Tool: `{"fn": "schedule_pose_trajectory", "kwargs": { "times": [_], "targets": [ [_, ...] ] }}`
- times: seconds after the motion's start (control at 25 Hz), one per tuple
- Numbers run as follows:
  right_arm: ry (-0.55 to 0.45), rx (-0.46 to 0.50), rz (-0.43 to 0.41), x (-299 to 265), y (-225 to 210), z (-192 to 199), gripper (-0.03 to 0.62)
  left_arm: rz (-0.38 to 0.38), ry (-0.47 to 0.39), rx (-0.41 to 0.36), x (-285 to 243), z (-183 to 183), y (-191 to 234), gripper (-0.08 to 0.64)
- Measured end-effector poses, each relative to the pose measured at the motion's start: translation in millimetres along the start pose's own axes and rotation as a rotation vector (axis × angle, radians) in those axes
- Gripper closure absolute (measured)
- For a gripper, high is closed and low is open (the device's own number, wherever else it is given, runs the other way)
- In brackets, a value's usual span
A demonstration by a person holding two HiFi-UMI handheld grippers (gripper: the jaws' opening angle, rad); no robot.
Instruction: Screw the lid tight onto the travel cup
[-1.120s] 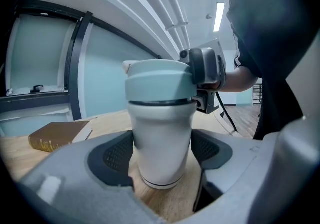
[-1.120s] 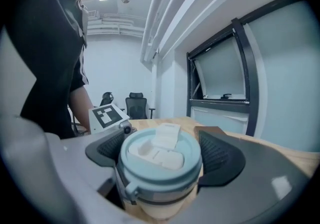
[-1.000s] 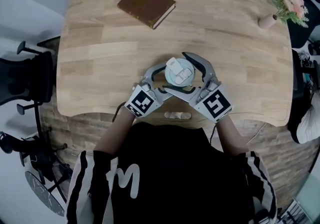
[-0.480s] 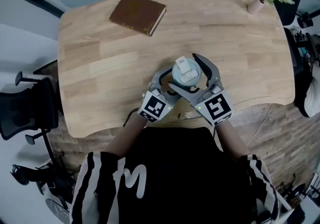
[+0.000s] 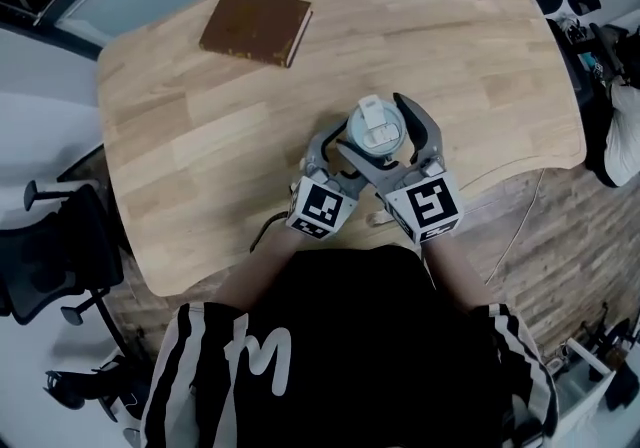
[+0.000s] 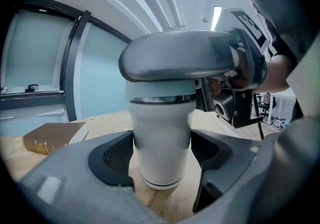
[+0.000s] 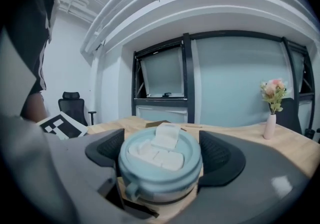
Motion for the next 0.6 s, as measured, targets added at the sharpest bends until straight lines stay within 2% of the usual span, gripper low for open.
{"fn": "schedule_pose_trajectory", "kwargs": {
  "times": [0.28, 0.6],
  "targets": [
    [0.014, -0.002, 0.157, 2.3, -1.5, 4.5, 0.130, 0.035, -0.008, -0.004, 0.5, 0.3, 0.7, 0.196],
    [-0.015, -0.005, 0.330, 3.4, -2.7, 3.5, 0.133, 0.057, -0.011, -0.014, 0.9, 0.5, 0.7, 0.201]
  ]
}}
Point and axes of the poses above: the fingertips, and each gripper's own axes: x backward along the fingers, y to its left, z out of its underside, the point moved 4 cm from there along x, backward along the fingers, and after that the axes turned 15 degrees about -y, right-handed, at the moved point
